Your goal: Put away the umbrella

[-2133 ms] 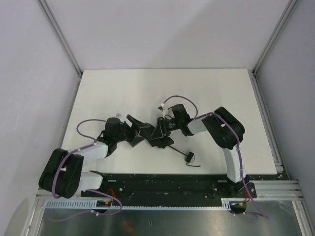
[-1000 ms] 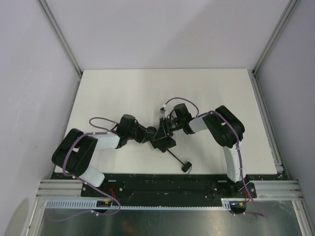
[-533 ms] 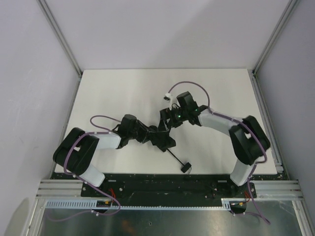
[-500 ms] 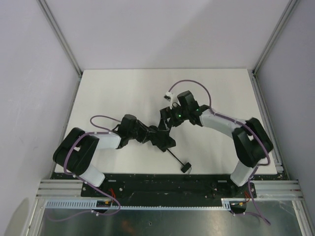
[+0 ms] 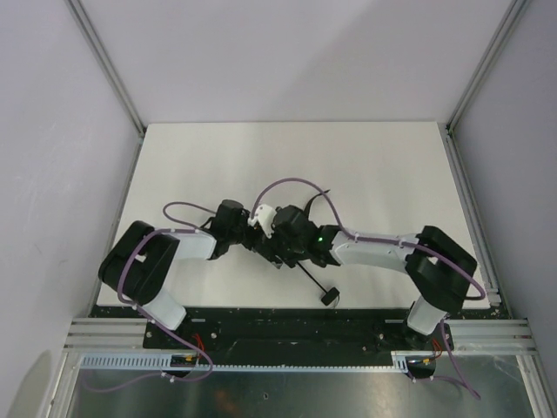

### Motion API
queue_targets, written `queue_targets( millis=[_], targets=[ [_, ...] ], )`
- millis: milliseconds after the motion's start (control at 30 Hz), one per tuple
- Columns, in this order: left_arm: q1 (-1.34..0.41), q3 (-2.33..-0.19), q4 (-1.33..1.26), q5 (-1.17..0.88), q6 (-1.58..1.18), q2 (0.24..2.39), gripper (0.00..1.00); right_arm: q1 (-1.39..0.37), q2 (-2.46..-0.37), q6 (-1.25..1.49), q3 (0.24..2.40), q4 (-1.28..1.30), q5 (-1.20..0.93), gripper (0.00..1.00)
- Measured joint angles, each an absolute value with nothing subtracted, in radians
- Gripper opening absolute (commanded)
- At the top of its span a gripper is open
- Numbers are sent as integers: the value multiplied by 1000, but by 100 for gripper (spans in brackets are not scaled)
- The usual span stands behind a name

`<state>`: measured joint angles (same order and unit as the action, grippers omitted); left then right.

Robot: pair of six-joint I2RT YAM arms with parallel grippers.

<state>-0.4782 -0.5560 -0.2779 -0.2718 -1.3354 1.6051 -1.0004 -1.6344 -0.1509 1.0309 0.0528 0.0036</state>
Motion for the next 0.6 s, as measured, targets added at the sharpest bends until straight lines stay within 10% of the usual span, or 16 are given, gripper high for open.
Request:
queue_targets(
  millis=[467, 600],
  targets=[
    [-467, -609, -196, -292, -1335, 1625, 0, -1050, -1839, -156, 1023, -86, 299, 35],
    [-455, -617, -181, -284, -1334, 1625, 0, -1031, -1861, -114, 1049, -77, 285, 53]
  ],
)
